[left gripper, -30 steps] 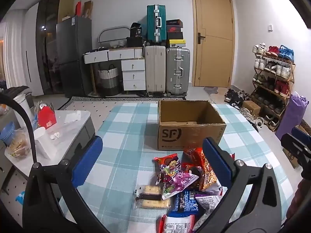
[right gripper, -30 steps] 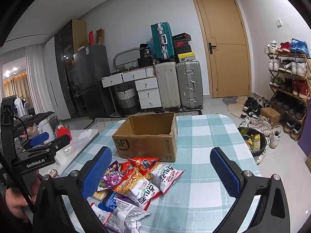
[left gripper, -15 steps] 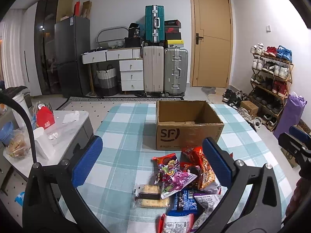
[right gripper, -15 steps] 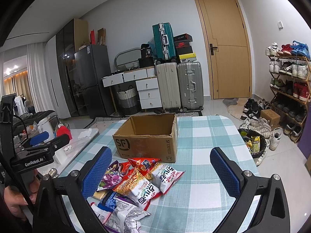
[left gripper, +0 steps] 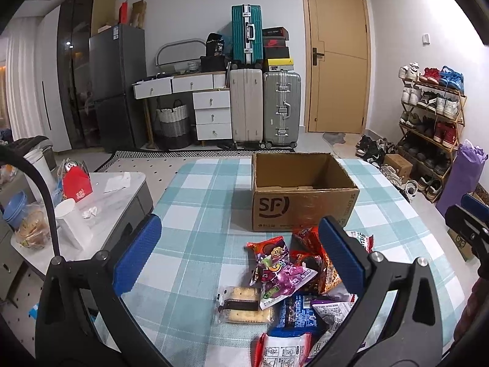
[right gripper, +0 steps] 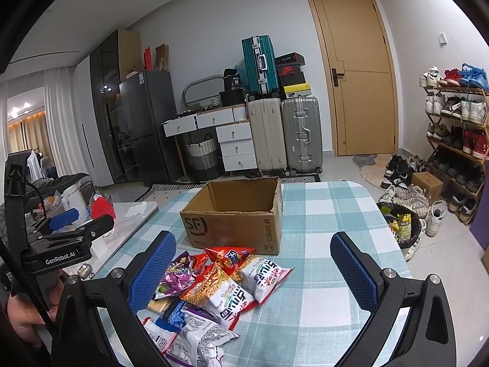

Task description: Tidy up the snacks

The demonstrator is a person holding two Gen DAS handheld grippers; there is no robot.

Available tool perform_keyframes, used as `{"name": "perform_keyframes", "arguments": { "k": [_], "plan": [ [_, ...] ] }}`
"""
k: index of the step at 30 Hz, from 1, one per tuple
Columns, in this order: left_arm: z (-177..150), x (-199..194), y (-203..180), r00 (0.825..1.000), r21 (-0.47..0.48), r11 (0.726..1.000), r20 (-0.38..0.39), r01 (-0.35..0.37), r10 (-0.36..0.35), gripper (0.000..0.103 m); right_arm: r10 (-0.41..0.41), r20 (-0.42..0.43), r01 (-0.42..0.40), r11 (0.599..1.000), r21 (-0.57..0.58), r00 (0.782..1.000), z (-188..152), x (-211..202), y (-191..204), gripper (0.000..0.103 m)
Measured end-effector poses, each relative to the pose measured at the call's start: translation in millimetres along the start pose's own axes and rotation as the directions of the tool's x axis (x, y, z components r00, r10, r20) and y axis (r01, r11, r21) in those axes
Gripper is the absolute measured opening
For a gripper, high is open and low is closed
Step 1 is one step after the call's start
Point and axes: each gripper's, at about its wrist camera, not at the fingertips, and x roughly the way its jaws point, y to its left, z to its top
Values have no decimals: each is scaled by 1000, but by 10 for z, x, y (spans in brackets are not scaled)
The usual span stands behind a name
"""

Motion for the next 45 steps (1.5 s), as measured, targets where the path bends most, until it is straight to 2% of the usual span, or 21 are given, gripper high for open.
{"name": "perform_keyframes", "arguments": {
  "k": [32, 45],
  "plan": [
    [-58, 5, -6, 1000, 2, 1000, -4, -1, 1, 102, 3, 3, -3, 1000, -6, 1000, -17, -3, 10, 103],
    [-111, 14, -22, 999, 1, 1000, -25, 24, -24, 102, 5, -2, -5, 1000, 2, 1000, -69, 10, 16, 103]
  ]
}}
